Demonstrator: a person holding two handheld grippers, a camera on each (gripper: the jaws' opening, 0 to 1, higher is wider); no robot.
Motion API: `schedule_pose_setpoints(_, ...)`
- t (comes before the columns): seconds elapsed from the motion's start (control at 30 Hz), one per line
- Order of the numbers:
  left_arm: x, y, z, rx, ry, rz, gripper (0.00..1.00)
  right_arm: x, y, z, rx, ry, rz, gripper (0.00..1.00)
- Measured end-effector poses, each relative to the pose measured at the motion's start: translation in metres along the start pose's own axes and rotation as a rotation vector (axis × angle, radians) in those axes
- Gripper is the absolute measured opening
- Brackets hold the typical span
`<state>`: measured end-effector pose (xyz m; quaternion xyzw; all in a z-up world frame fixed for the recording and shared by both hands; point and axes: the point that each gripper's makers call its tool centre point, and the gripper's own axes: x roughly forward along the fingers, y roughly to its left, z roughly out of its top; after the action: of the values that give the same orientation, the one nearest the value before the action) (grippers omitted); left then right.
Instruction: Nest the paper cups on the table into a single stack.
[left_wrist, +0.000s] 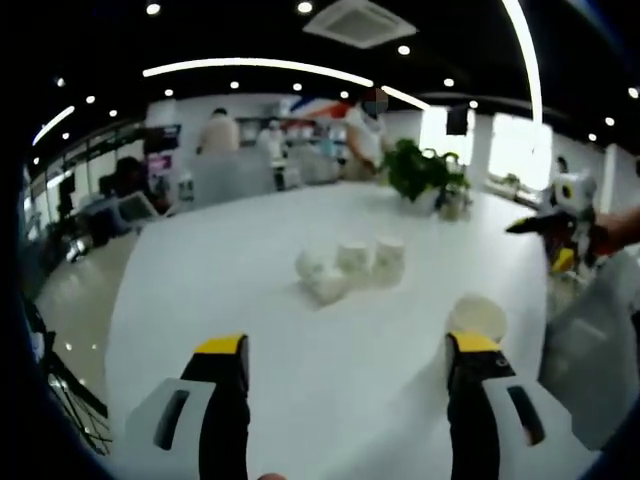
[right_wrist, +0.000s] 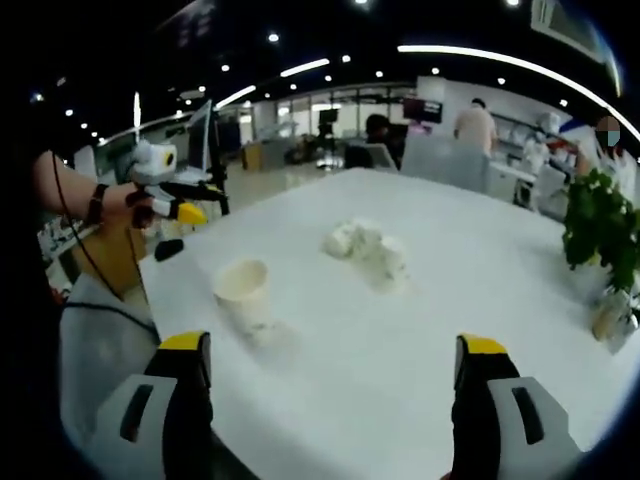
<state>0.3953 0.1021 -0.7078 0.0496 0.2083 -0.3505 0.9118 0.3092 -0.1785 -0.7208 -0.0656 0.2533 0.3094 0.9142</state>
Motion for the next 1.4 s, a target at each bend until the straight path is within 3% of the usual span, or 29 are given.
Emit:
schedule_pose_setpoints(0.43, 0.049, 0.009, 0.012, 0.031, 0.051, -0.004, 0.79, -0.002, -0.002, -0.008, 0.027, 0.003, -0.006, 0.99)
schedule_pose_setpoints(0.7, 0.075, 0.008, 0.009, 0.021, 0.100, 0.000, 0.78, 0.002, -0.001, -0.014, 0.031, 0.009, 0.002, 0.99)
schedule_pose_setpoints(0.83, 0.091, 0.017, 0.002, 0.031, 0.135, 0.026, 0.78, 0.004, 0.000, -0.016, 0.052, 0.003, 0.004, 0.99)
schedule_pose_setpoints(1.4, 0.134, 0.013, 0.004, -0.046, 0.141, 0.038, 0.78, 0.010, 0.006, -0.025, 0.111, 0.005, 0.046, 0.98)
